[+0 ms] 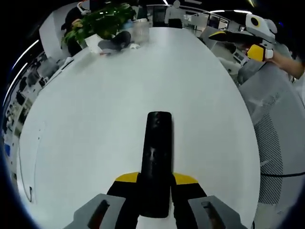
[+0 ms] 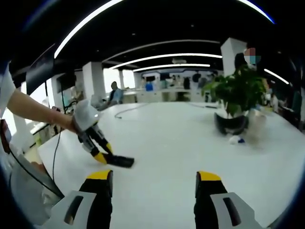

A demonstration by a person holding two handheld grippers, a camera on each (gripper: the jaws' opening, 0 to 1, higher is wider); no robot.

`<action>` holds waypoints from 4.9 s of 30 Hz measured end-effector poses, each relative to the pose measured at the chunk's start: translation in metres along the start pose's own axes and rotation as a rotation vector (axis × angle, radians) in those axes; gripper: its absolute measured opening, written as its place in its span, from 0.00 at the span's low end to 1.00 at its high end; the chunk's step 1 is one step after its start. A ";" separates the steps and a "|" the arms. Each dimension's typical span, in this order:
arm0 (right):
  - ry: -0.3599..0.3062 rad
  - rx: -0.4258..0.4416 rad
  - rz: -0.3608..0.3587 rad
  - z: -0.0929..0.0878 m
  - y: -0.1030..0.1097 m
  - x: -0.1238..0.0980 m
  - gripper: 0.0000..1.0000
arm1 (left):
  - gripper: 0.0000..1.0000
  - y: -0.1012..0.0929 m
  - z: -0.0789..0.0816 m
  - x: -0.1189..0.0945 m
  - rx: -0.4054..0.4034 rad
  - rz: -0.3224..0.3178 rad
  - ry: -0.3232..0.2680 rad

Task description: Press the specified remote control buttons in sequence, fully releasing each button before pressing the next.

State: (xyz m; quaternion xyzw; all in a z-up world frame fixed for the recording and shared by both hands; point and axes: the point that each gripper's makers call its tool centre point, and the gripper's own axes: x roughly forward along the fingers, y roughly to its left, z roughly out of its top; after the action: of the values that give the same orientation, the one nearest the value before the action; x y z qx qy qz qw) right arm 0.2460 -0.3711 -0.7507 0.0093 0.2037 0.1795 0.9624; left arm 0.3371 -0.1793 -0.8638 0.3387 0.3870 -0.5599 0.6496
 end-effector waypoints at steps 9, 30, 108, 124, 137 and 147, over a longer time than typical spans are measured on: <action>0.000 -0.001 0.001 0.000 0.000 0.000 0.69 | 0.24 -0.004 0.000 0.000 0.001 -0.001 0.000; -0.001 -0.002 0.000 0.000 0.000 0.000 0.69 | 0.24 -0.015 -0.001 -0.001 0.014 -0.007 0.002; 0.018 -0.021 0.028 -0.002 0.006 0.002 0.68 | 0.24 -0.056 -0.003 -0.002 0.034 -0.018 -0.017; 0.025 -0.023 0.032 -0.003 0.006 0.003 0.68 | 0.24 -0.061 -0.004 -0.002 0.044 -0.026 -0.015; 0.033 -0.029 0.039 -0.005 0.008 0.003 0.68 | 0.24 -0.067 -0.004 -0.002 0.052 -0.033 -0.015; 0.029 -0.027 0.036 -0.004 0.008 0.003 0.68 | 0.24 -0.073 -0.004 -0.002 0.056 -0.034 -0.017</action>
State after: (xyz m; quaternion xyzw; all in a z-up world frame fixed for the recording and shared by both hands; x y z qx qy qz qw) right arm 0.2440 -0.3631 -0.7551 -0.0025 0.2153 0.1997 0.9559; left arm 0.2637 -0.1852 -0.8640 0.3452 0.3714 -0.5845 0.6335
